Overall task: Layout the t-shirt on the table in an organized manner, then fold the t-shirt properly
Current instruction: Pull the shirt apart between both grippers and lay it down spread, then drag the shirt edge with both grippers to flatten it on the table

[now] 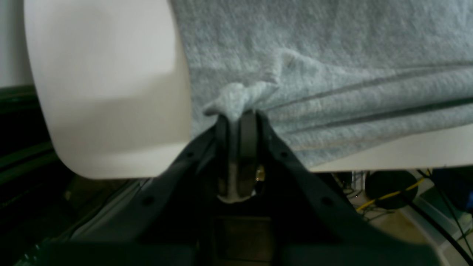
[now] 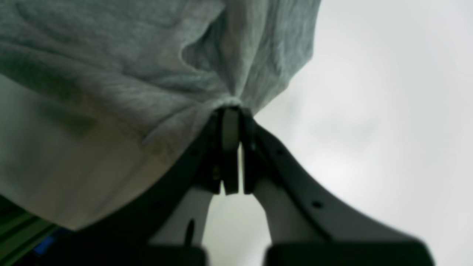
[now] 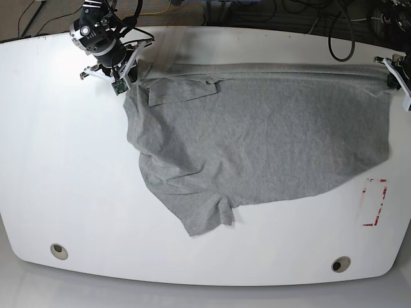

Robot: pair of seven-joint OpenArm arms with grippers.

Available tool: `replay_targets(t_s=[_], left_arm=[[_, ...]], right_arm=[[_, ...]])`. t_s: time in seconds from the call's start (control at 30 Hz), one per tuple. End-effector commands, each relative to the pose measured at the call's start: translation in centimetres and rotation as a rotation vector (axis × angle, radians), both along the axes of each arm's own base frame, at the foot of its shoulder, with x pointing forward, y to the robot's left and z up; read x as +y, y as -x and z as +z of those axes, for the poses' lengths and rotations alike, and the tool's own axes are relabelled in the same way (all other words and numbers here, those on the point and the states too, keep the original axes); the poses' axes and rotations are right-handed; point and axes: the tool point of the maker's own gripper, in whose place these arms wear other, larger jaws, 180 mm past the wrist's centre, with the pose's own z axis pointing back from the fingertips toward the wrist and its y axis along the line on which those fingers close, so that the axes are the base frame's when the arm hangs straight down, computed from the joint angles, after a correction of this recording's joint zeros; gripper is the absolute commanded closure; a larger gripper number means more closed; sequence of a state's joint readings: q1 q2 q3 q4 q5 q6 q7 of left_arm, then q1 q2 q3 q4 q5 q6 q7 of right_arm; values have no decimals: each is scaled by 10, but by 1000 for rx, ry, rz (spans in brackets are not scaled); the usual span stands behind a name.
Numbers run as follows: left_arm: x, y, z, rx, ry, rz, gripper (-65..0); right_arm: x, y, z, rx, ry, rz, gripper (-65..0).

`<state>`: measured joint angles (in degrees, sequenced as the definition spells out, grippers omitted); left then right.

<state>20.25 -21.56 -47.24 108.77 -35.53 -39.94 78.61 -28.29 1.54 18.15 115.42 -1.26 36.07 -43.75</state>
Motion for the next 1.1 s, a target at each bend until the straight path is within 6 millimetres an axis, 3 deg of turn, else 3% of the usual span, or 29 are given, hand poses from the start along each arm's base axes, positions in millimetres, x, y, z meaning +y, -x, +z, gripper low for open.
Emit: replay_targets(t_s=[0.0,0.4,0.73,1.07], left_arm=[[9,-4,11,-16,-43,-5,0],[14,8,5,31,-67,2,0],[36,31,-1,141,-192,49,0],[40,60,-18,266,-263,78,0]], right_arm=[[-2,-1,5,-20,7,-10,-2],[-3,19,-4,36,15,-9,-2],[-5,31,-8,64,22,-8,-2],[-12,48,-13,108,44,3,-2]])
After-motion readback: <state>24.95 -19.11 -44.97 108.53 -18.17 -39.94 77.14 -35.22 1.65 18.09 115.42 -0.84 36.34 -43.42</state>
